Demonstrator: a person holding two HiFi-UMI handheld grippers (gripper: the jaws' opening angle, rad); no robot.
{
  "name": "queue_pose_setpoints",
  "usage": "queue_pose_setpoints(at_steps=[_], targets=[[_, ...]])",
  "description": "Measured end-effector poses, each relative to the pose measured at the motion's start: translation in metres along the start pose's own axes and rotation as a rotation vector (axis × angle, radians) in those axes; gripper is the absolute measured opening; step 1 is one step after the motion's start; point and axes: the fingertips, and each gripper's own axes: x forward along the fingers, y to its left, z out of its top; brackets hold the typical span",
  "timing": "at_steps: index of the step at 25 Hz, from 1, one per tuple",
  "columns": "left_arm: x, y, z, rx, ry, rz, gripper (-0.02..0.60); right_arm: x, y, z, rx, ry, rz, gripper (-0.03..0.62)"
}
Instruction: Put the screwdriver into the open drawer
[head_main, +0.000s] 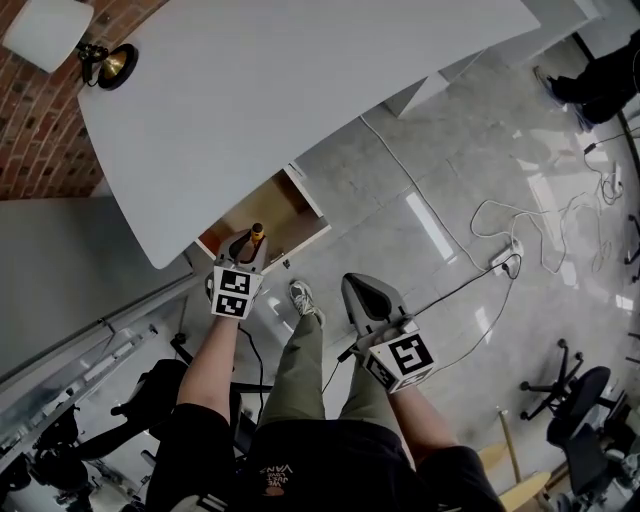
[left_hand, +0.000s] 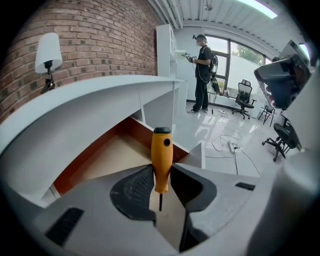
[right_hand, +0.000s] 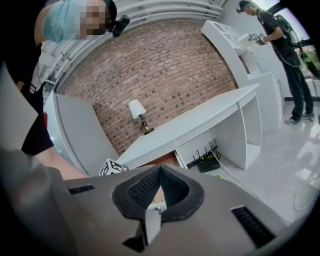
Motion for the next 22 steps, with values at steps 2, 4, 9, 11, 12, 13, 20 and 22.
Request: queue_pose_setpoints(at_steps=[2,4,9,11,12,13,20,22], targets=[[0.011,0.001,-0.003,0.011,0.028,-0.012,0.109,-0.002,-0.006,-0.004,0.011,0.001,-0.006,-0.001],[0.023,0.002,-0.006,0.015,0.053,-0.022,0.109,-0.002,-0.010,-0.005,0.019,-0.003,-0.007,-0.002],[0.049,0.005,-0.022,0.019,0.111,-0.038,0.107,-0.001,-0.023,-0.010,0.027,-0.007,-0.010,-0.001],[0.058,0.007,-0.026,0.033,0.132,-0.043,0.107,0.001,-0.030,-0.014,0.032,-0.004,-0.013,-0.001],[0.062,0.007,-0.027,0.037,0.138,-0.044,0.107,0.001,-0.032,-0.015,0.040,-0.005,-0.013,-0.001],[0.066,0.008,-0.026,0.037,0.142,-0.045,0.107,0.002,-0.034,-0.017,0.051,-0.007,-0.012,0.000],[0.084,0.011,-0.028,-0.001,0.160,-0.051,0.107,0.002,-0.046,-0.035,0.079,0.002,-0.011,-0.002],[0.088,0.011,-0.030,0.001,0.171,-0.058,0.107,0.002,-0.049,-0.038,0.091,-0.003,-0.014,-0.001]])
